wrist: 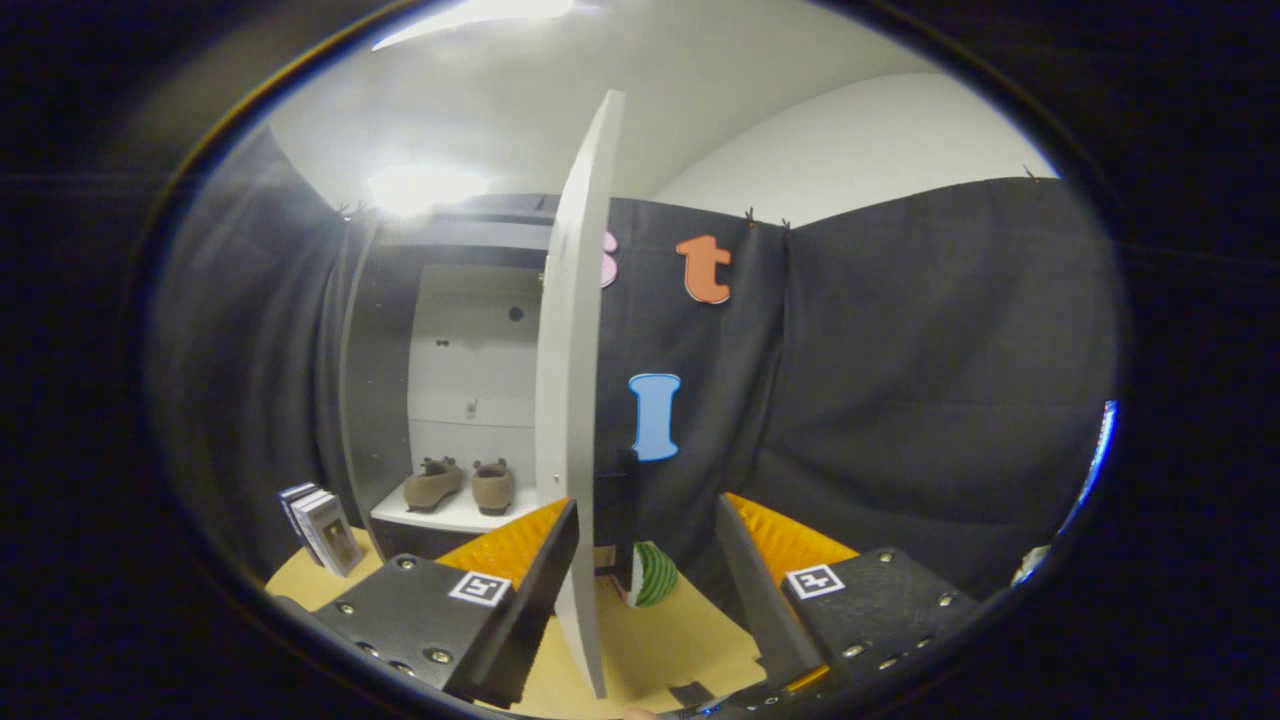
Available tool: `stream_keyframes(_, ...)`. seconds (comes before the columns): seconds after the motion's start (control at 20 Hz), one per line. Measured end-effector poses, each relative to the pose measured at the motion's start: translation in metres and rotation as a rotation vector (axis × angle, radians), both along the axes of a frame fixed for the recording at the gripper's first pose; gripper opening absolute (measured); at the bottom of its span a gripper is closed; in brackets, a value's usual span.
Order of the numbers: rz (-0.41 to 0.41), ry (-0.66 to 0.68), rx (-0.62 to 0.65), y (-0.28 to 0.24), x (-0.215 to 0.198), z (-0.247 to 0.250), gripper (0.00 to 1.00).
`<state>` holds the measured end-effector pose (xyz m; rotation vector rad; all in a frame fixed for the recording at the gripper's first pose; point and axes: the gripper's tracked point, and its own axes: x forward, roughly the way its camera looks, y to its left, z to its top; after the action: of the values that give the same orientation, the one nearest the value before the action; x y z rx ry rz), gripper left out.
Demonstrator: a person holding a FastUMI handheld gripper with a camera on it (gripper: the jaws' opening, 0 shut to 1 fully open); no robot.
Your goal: Open the shoe cabinet door, grab the shoes and put them into the shoe cabinet, then close the shoe cabinet door.
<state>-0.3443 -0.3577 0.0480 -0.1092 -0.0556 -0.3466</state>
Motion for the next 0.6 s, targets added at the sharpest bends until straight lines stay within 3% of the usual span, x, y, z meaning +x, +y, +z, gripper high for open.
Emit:
stream_keyframes(0.25, 0.005, 0.035, 0.042, -0.023, 0.021, -0.010, 0.85)
stream_keyframes(0.6, 0.099, 0.067, 0.067, -0.017, 0.037, -0.018, 0.84)
